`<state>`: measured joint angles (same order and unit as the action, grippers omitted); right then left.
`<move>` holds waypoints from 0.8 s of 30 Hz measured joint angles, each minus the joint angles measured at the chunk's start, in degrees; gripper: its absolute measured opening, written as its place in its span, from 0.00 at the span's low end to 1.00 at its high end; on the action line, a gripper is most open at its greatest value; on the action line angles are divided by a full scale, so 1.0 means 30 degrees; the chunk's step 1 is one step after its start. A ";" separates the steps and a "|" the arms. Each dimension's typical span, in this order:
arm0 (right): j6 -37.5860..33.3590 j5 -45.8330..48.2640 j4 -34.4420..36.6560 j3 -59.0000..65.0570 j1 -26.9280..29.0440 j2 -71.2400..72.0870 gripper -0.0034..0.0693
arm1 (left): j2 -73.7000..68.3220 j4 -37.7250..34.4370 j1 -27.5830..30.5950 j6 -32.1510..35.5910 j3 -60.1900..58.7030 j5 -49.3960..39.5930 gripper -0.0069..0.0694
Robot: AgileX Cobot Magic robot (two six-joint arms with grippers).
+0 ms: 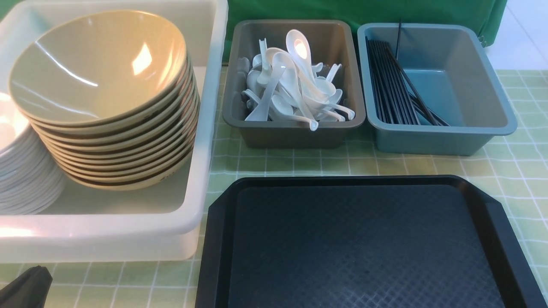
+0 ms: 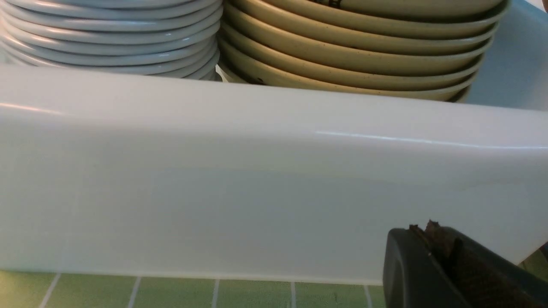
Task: On green table put chopsticks spoon bowls plates into blue grey white boxes.
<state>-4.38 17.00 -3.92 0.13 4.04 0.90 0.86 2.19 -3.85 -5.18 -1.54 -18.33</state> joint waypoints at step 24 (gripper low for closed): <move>0.0000 0.0000 0.0000 0.0000 0.0000 0.0000 0.27 | 0.0000 0.0000 0.0000 0.0000 0.0000 0.0000 0.09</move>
<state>-4.38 17.00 -3.92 0.13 4.04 0.90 0.86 2.19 -3.85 -5.18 -1.54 -18.33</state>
